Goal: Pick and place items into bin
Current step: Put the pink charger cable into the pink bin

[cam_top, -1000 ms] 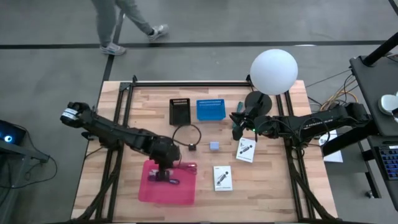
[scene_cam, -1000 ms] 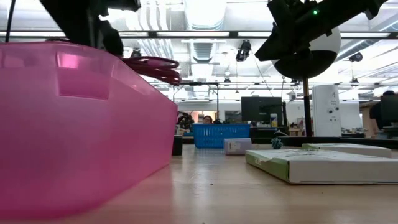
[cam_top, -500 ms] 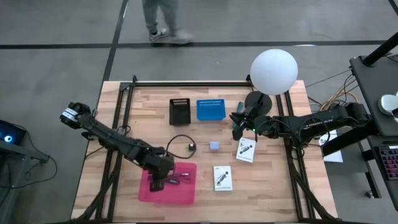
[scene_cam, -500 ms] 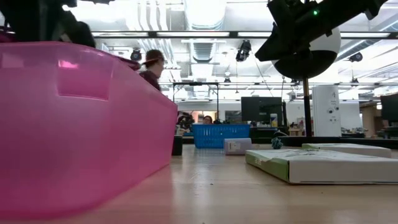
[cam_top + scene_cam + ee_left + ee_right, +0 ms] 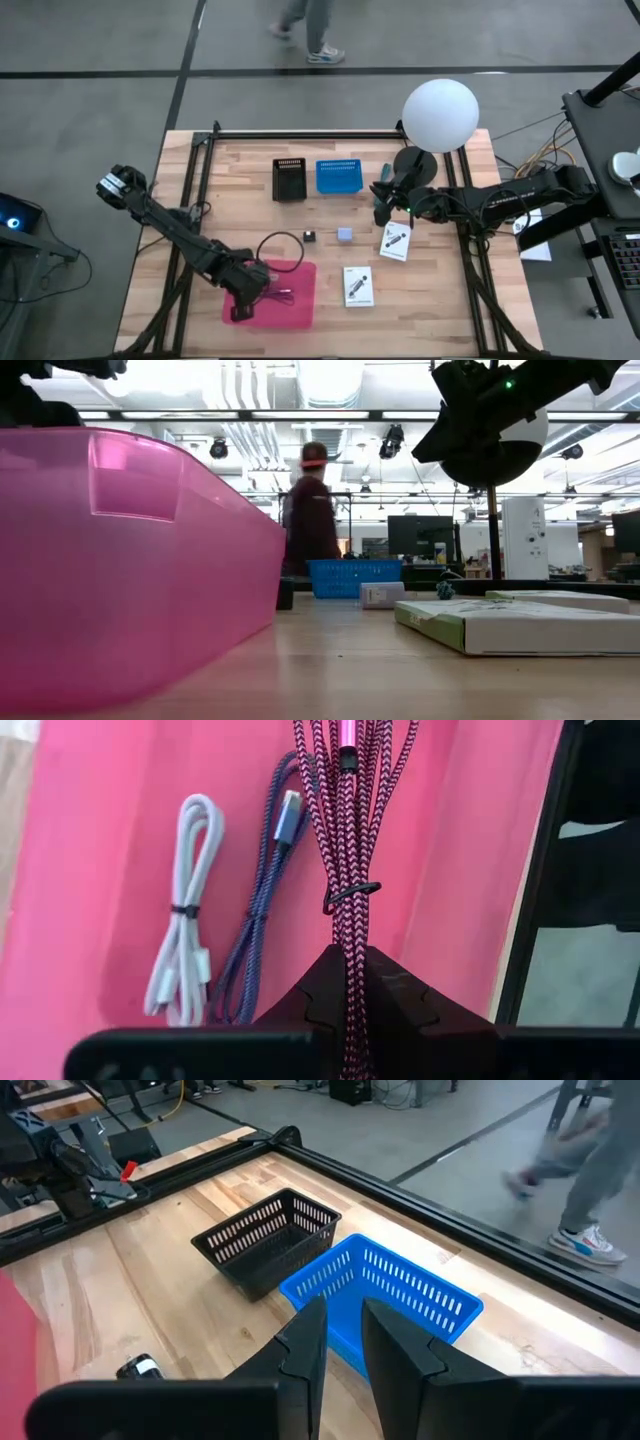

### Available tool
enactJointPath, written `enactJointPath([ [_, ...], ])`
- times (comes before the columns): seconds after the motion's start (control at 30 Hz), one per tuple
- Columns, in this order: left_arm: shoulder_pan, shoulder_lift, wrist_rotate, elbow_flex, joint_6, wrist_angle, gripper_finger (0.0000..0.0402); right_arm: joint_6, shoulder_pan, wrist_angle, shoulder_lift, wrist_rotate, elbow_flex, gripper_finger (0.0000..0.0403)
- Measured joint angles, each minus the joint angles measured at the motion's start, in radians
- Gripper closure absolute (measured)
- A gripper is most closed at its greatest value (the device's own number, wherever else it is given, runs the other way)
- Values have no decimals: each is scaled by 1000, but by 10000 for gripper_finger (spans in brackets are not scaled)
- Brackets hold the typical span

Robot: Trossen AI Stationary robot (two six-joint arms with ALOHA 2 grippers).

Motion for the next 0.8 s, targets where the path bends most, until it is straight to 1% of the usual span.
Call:
enactJointPath([
  [0.17,-9,1,-18,-50,-2,132,389,8,0,0,0,0,-14,346],
  [0.47,-11,1,-18,-136,-33,160,389,56,0,2,0,0,-35,346],
  [0.67,-11,1,-16,-191,-24,265,389,57,0,2,0,0,-39,346],
  [0.8,-11,1,-12,-215,-23,297,389,57,-1,2,0,0,-39,346],
])
